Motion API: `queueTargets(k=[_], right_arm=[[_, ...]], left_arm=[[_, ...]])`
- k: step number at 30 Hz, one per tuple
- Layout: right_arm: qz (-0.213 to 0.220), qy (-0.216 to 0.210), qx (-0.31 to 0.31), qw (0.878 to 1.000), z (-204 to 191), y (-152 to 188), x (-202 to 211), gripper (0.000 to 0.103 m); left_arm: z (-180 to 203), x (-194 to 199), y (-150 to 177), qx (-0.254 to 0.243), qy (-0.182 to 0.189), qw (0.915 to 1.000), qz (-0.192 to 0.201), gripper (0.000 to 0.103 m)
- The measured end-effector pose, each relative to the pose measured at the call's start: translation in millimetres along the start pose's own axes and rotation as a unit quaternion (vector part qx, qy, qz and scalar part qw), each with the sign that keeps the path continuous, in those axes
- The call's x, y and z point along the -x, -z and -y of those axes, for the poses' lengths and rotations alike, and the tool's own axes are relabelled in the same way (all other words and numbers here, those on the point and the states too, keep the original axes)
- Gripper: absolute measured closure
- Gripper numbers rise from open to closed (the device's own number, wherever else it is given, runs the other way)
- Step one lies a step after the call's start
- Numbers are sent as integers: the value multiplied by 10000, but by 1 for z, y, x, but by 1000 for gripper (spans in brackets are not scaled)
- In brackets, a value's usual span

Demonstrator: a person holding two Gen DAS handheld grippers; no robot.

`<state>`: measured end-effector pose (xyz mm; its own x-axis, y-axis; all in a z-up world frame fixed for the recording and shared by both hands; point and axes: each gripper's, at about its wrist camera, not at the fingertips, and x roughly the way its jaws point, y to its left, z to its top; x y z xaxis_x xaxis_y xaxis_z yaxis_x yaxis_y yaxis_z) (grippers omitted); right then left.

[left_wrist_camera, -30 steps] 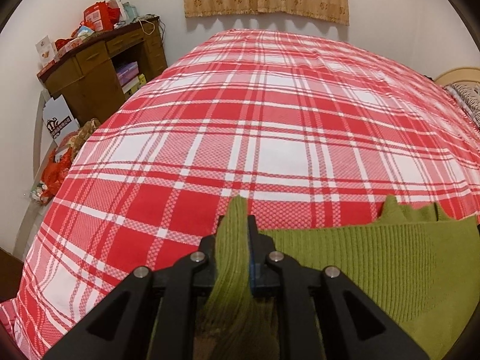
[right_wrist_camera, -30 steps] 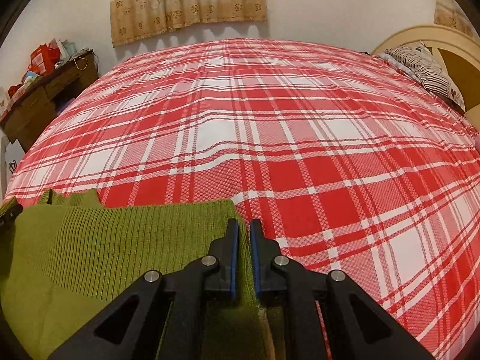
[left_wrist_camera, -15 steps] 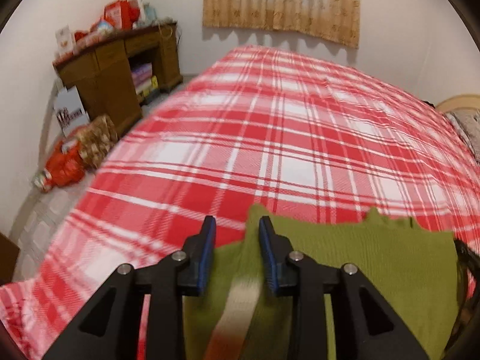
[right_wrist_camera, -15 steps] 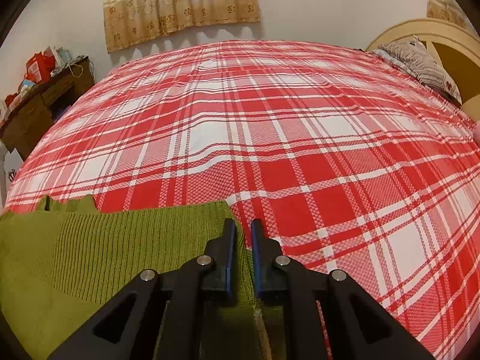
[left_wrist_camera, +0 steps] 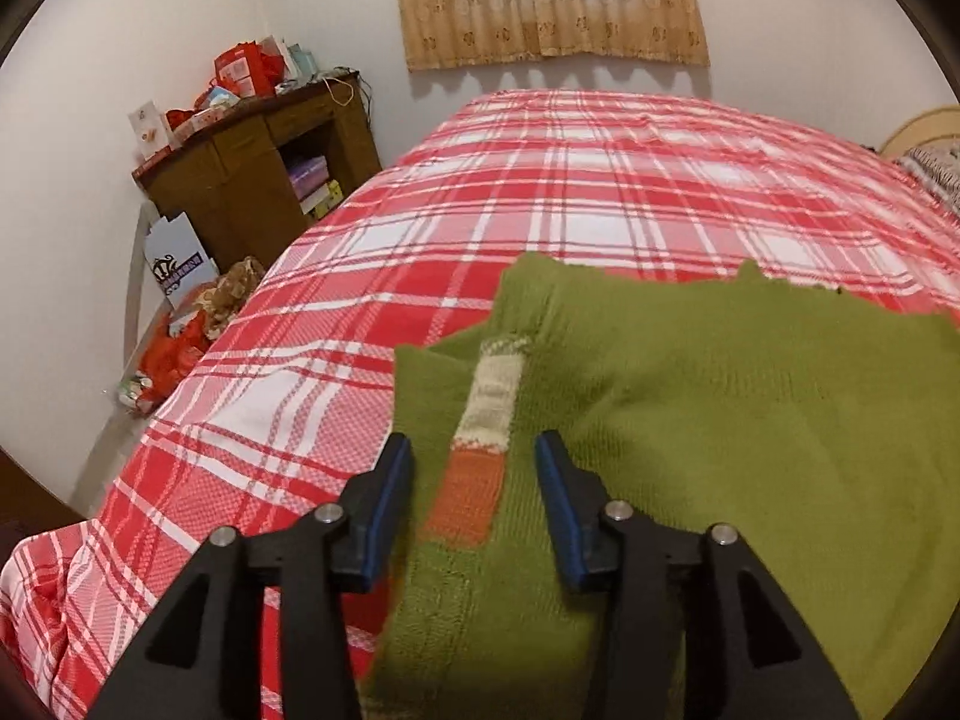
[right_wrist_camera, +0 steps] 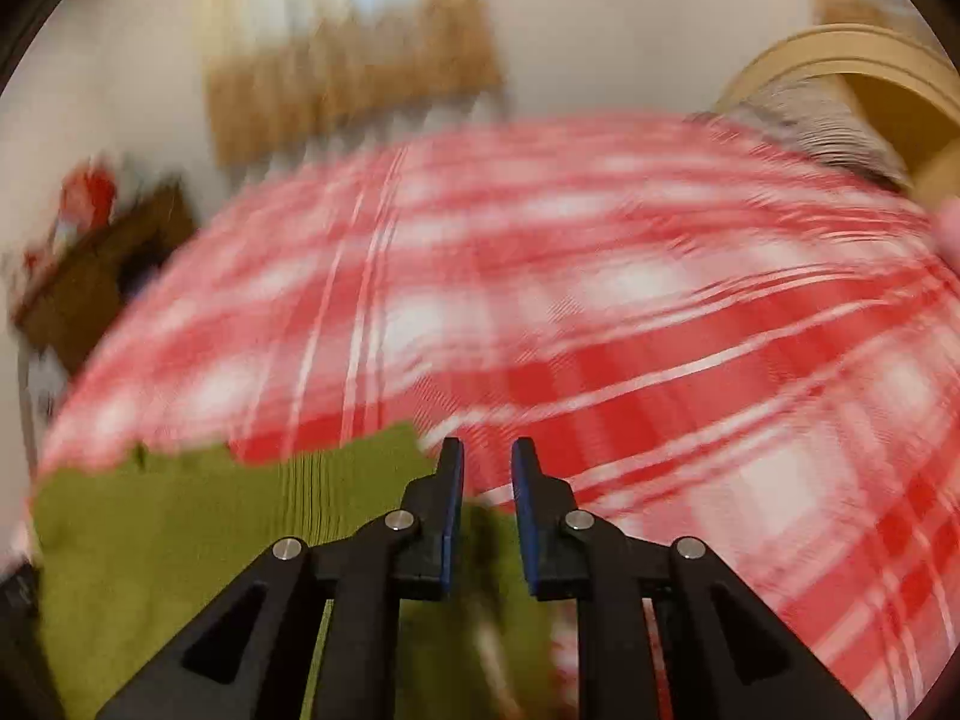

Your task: Fold small clothes

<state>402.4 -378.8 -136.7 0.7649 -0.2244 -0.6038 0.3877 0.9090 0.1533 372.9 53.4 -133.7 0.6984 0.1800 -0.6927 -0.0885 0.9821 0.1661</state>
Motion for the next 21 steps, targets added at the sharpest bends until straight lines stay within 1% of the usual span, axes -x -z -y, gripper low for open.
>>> queueTargets(k=[1,2,4,5,6,8,10,13,14,17,21], right_arm=[[209,-34,-87,9997,5,4,23,86],[193,-130,-26,9997,5,8,35,86],[39,-283,292,9992,-3,26,58,86],[-53,-407,511,9979,-9,42,72,86],[-113,-580,709,9957,-17,56,86,86],[-213,-785,1046,9912,-32,80,104,86],[-362,-773,1320,9876,-45,100,107,86],[-580,-506,1422,9868,-50,117,91,86],[-688,-488,1299,9879,-46,116,83,86],[-699,-470,1049,9909,-39,113,76,87],[-631,-459,1008,9918,-38,113,76,87]], left_arm=[[-1,-1,-1,13,19,10000,-1,56],[-3,-2,-2,42,55,10000,-5,56],[-6,-3,-1,124,143,9998,-20,54],[-8,-4,-1,176,165,9997,-29,52],[-8,-1,1,214,150,9997,-31,49],[-9,-2,1,251,140,9996,-30,47],[-7,1,4,227,102,9997,-4,47],[-2,2,5,129,-16,9999,31,47],[-2,3,5,104,-47,9999,39,47],[0,4,6,26,-143,9999,62,47],[0,8,7,-23,-220,9997,110,47]])
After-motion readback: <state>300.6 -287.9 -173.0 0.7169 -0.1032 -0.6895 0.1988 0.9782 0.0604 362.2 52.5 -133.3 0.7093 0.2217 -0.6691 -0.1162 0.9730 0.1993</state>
